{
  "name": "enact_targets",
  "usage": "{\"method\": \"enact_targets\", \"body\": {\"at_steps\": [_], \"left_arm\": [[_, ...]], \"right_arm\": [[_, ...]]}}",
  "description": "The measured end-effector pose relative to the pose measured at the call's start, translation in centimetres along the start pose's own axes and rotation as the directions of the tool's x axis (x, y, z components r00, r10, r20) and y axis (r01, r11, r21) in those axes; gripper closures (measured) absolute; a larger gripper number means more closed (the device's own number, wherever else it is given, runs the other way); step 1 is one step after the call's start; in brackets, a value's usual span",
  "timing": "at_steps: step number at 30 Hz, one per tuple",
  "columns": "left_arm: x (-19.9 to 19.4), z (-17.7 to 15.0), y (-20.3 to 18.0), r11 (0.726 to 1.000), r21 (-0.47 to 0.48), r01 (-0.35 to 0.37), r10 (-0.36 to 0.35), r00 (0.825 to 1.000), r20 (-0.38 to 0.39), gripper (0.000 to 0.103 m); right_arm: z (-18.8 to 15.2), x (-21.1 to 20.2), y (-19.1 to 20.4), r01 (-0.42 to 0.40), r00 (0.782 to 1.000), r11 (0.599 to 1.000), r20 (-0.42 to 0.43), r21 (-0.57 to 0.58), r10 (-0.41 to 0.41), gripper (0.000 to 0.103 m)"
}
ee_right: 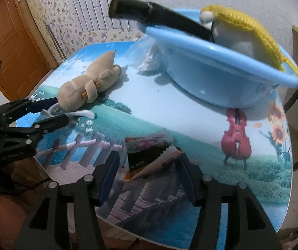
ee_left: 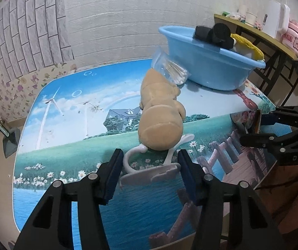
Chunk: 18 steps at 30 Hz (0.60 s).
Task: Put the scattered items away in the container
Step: 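Grasp the white hook with the left gripper while the right grasps the patterned packet, then carry the hook and the patterned packet over the basin with both grippers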
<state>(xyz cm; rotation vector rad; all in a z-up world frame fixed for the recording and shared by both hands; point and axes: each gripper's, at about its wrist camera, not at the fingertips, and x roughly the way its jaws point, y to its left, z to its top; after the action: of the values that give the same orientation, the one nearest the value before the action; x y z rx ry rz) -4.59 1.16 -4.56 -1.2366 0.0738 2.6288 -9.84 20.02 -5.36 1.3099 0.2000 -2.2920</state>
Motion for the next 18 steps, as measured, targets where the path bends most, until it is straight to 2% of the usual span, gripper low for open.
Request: {"method": "enact_targets", "body": {"at_steps": [1,4,10,18], "left_arm": [[-0.2,0.0,0.1,1.0,-0.004,0.001,-0.001,1.0,0.0,0.049],[-1.0,0.0,0.4,1.0,-0.009,0.003,-0.003,1.0,0.009,0.049],[-3.0,0.6,0.5,1.0,-0.005,-0.006,0.006,0.999,0.052,0.049],[-6.1,3.1,0.1,1.0,0.012,0.008,-0.009,0.992,0.125,0.049]], "right_arm": [[0.0,0.0,-0.1,0.003,1.0,1.0,0.002,0.003,-0.003,0.06],[0.0,-0.3,-0.7,-0.023,1.0,0.999,0.008,0.03,0.023,0.063],[0.3,-1.8,-1.2,-0.083,0.994,0.995,0.068,0.046,0.08,0.064],[1.5,-4.6,-0.1,-0.142,0.979,0.99,0.144,-0.008,0.142,0.064]]}}
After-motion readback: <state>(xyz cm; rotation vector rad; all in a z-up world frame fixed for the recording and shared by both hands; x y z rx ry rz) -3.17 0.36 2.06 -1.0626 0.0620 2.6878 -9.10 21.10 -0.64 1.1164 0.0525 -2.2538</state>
